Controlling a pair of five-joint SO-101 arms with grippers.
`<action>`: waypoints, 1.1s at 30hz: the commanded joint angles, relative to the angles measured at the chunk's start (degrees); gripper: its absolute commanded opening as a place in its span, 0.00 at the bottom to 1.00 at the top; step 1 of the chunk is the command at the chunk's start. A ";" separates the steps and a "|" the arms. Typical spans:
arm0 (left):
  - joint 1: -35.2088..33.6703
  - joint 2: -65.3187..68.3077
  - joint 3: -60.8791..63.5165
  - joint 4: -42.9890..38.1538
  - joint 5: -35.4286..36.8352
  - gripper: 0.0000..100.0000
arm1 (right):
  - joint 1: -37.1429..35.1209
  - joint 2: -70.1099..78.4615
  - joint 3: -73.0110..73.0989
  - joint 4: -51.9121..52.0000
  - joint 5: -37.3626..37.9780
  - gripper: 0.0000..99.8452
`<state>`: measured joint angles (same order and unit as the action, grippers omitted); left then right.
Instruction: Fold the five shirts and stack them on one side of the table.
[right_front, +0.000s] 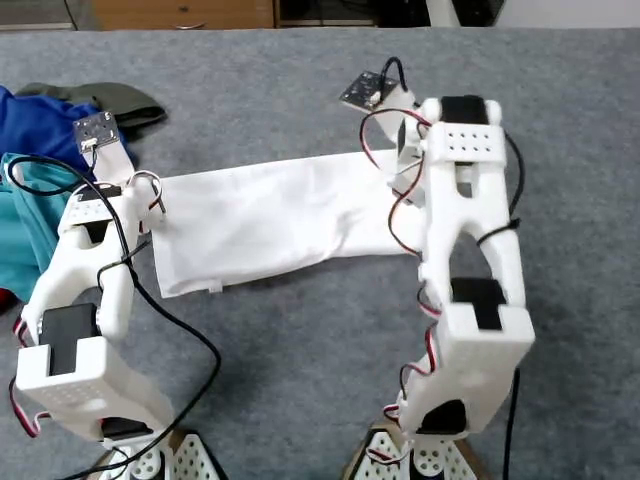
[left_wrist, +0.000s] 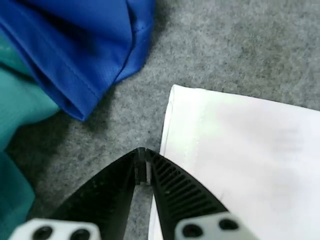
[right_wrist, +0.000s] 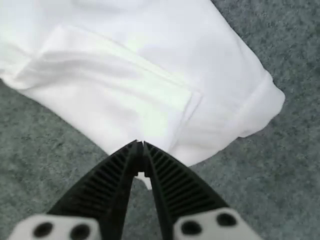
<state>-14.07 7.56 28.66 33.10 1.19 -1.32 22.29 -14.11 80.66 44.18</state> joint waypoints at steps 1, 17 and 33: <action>0.70 -0.40 -2.37 0.44 -0.18 0.02 | 2.24 6.20 -0.75 -6.15 -0.53 0.00; 0.70 -0.48 -2.29 0.44 -0.26 0.02 | 2.77 17.71 -28.70 11.08 -0.53 0.00; 0.70 -0.57 -2.20 0.53 -0.26 0.02 | 2.86 35.74 -38.90 5.80 -7.21 0.00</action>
<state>-14.07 7.56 28.66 33.10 1.19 0.70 56.22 -49.98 88.57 38.99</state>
